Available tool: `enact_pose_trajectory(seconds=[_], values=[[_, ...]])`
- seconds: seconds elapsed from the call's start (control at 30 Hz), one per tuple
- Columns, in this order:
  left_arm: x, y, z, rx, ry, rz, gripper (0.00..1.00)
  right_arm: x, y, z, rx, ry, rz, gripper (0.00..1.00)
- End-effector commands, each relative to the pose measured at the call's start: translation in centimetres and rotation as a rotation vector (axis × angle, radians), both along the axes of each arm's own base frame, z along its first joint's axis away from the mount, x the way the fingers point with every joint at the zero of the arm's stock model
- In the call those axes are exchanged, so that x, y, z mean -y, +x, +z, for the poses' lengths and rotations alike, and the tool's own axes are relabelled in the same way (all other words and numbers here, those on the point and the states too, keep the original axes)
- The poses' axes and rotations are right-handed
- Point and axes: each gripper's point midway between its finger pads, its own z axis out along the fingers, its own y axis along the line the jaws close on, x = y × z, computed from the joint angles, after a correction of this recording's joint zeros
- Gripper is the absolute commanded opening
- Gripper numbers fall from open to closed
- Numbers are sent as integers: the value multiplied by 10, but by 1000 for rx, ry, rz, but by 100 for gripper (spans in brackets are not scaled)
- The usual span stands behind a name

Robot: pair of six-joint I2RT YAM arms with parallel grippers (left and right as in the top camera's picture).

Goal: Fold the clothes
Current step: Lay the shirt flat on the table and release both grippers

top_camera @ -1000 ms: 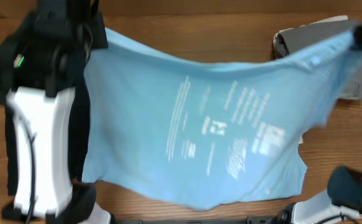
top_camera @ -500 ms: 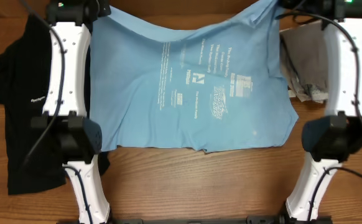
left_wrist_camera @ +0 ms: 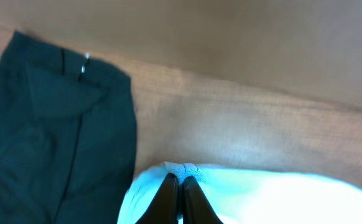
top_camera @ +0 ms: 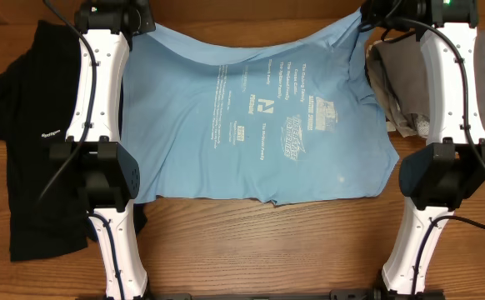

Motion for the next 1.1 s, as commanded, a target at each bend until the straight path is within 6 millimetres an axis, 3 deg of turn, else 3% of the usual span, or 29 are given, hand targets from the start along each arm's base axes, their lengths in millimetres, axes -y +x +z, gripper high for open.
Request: enact_pose_trajectory(seconds=[0.0, 0.2, 0.47, 0.7, 0.9, 1.07], values=[[-3, -15, 14, -28, 16, -25, 4, 2, -20, 25, -5, -8, -10, 4], [-4, -57, -15, -240, 27, -36, 4, 4, -67, -7, -242, -17, -23, 4], [-28, -96, -31, -414, 61, 17, 4, 18, -113, -31, -462, -93, -69, 4], [-46, -109, -36, -464, 51, 50, 4, 27, -135, -51, -594, -129, -88, 4], [-40, -111, -41, -488, 45, 13, 4, 26, -147, -77, -682, -129, -81, 4], [-35, -120, -64, -551, 27, -1, 4, 29, -159, -103, -762, -147, -81, 4]])
